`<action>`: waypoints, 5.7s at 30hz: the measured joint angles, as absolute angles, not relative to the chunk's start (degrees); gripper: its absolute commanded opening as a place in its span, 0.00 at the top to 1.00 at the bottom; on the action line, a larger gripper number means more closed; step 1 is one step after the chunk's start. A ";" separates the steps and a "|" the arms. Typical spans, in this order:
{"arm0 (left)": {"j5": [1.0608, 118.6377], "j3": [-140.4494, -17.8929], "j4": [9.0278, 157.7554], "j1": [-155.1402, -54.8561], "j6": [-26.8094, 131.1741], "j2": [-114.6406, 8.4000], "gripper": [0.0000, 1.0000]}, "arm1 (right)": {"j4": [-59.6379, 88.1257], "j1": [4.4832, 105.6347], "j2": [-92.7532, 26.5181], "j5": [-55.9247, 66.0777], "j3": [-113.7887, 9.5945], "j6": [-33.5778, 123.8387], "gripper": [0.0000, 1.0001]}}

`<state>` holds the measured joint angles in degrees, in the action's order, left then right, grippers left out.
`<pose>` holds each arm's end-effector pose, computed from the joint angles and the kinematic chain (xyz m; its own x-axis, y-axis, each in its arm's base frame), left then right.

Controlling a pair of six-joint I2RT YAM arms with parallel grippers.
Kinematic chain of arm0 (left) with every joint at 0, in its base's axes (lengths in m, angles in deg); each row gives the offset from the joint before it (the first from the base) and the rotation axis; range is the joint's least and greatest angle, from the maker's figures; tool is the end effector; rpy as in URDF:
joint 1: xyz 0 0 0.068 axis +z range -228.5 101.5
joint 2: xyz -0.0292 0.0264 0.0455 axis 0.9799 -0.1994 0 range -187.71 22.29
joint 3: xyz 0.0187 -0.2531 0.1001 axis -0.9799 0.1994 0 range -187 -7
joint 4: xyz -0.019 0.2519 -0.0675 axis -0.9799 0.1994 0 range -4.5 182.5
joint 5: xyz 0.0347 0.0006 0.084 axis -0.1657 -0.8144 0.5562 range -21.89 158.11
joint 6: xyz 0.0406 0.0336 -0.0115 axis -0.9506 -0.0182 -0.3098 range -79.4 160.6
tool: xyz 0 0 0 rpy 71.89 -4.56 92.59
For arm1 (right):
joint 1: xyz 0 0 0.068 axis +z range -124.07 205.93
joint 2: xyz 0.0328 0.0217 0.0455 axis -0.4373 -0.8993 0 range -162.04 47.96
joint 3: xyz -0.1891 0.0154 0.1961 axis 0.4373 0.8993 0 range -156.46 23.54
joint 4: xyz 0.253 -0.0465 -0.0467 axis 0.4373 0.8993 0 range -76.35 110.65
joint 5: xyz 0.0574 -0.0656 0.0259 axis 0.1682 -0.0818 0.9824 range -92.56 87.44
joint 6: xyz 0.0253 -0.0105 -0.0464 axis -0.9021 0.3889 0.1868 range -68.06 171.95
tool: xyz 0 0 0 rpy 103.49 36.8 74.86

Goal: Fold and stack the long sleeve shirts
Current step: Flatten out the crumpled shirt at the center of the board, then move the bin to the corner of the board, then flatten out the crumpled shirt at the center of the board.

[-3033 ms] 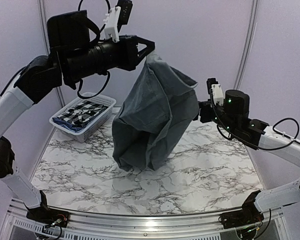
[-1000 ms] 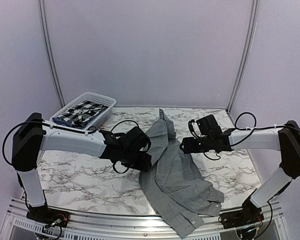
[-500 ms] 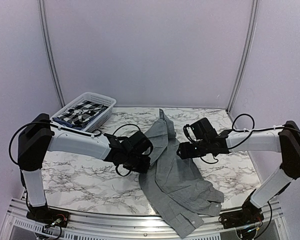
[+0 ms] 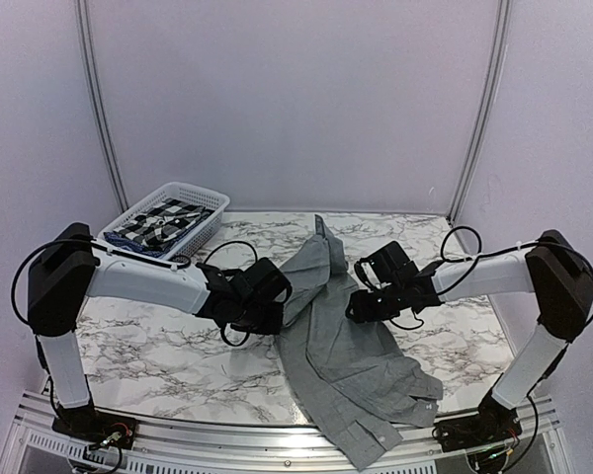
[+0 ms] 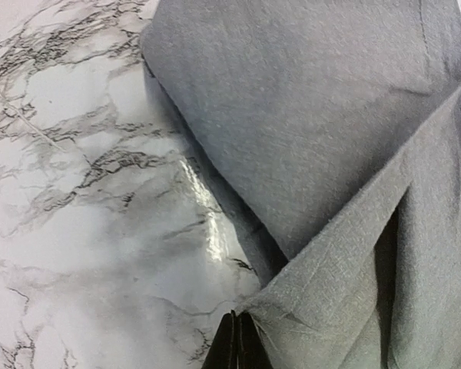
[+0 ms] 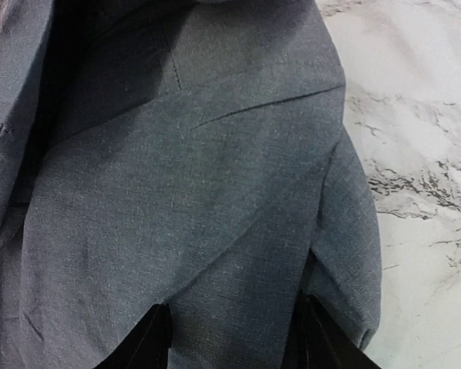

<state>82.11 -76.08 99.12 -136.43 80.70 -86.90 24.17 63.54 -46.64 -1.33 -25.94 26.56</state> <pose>0.2181 -0.3319 0.1634 -0.8082 0.1127 -0.5781 0.2951 0.9269 -0.2318 0.2518 0.1949 0.1549 -0.8566 -0.1189 -0.5022 -0.2796 0.9248 0.2580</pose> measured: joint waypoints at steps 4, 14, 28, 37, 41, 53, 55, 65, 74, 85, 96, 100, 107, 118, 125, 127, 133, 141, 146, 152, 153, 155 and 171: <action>83.42 -75.64 99.17 -135.38 81.55 -86.11 1.00 | 24.04 63.73 -46.75 0.00 -26.40 26.12 0.50; 84.21 -75.64 99.17 -134.62 81.75 -85.98 1.00 | 25.99 65.57 -43.37 0.11 -26.90 24.37 0.61; 84.30 -75.60 99.17 -132.63 81.70 -84.71 1.00 | 28.04 66.20 -41.31 -2.40 -26.64 23.28 0.96; 84.30 -73.87 99.08 -131.25 81.49 -82.51 1.00 | 29.27 65.26 -43.65 -5.66 -28.47 23.41 1.00; 84.21 -70.94 99.04 -129.59 81.22 -80.34 1.00 | 31.25 60.08 -43.32 -8.11 -30.31 23.69 1.00; 83.29 -67.45 100.35 -118.64 76.57 -77.35 1.00 | 33.53 37.83 -47.45 -17.85 -44.65 27.91 1.00; 82.92 -67.67 100.94 -116.23 75.56 -77.37 1.00 | 34.03 35.17 -48.92 -19.10 -45.76 28.37 1.00; 82.50 -77.83 102.82 -108.26 71.21 -84.39 0.69 | 38.45 30.27 -56.81 -23.10 -57.59 31.83 0.67; 82.57 -88.04 103.84 -106.92 67.45 -90.73 0.48 | 39.10 36.65 -55.39 -22.20 -57.54 34.71 0.33; 81.93 -99.34 104.85 -101.07 65.62 -100.89 0.44 | 37.29 54.42 -52.09 -14.99 -53.02 34.60 0.32; 79.88 -113.87 108.48 -96.06 65.79 -108.06 0.25 | 33.44 72.30 -57.00 -10.23 -50.74 35.85 0.32; 78.02 -116.80 108.81 -95.43 64.74 -108.74 0.19 | 33.09 74.05 -59.10 -9.85 -48.58 35.91 0.32; 78.11 -108.04 109.20 -100.08 62.95 -101.98 0.17 | 31.87 75.97 -58.91 -8.98 -40.38 34.84 0.32; 78.11 -73.35 106.73 -115.91 71.02 -68.54 0.25 | 28.92 77.22 -47.96 -7.95 -25.89 31.30 0.31; 76.78 -56.69 106.62 -131.08 79.74 -61.79 0.32 | 29.96 81.68 -44.04 -7.93 -22.29 28.18 0.31; 76.06 -53.63 106.62 -135.16 83.13 -60.61 0.34 | 30.12 82.92 -43.58 -7.52 -21.98 27.04 0.31; 76.08 -50.90 106.58 -142.46 89.97 -60.10 0.40 | 30.16 83.58 -42.78 -6.82 -21.41 24.90 0.31; 79.77 -57.46 107.10 -148.32 91.37 -69.72 0.44 | 30.25 83.58 -42.71 -7.78 -21.41 24.00 0.31; 82.13 -61.76 108.00 -150.79 90.69 -75.88 0.64 | 31.25 83.58 -42.40 -8.28 -21.41 23.45 0.31; 85.37 -62.20 109.26 -151.03 91.80 -76.72 1.00 | 32.17 83.58 -42.10 -9.07 -21.41 23.17 0.31; 86.04 -61.79 109.40 -150.81 92.15 -76.41 1.00 | 32.37 83.58 -42.01 -9.13 -21.41 23.15 0.31; 87.05 -60.37 109.66 -149.89 92.50 -75.12 1.00 | 32.67 83.58 -41.90 -9.18 -21.41 23.13 0.31; 91.05 -56.08 115.58 -139.84 84.79 -61.44 1.00 | 31.19 83.58 -40.09 -9.05 -18.79 23.17 0.29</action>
<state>91.05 -56.08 115.58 -139.84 84.79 -61.44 31.19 83.58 -40.09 -9.05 -18.79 23.17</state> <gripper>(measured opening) 0.008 0.697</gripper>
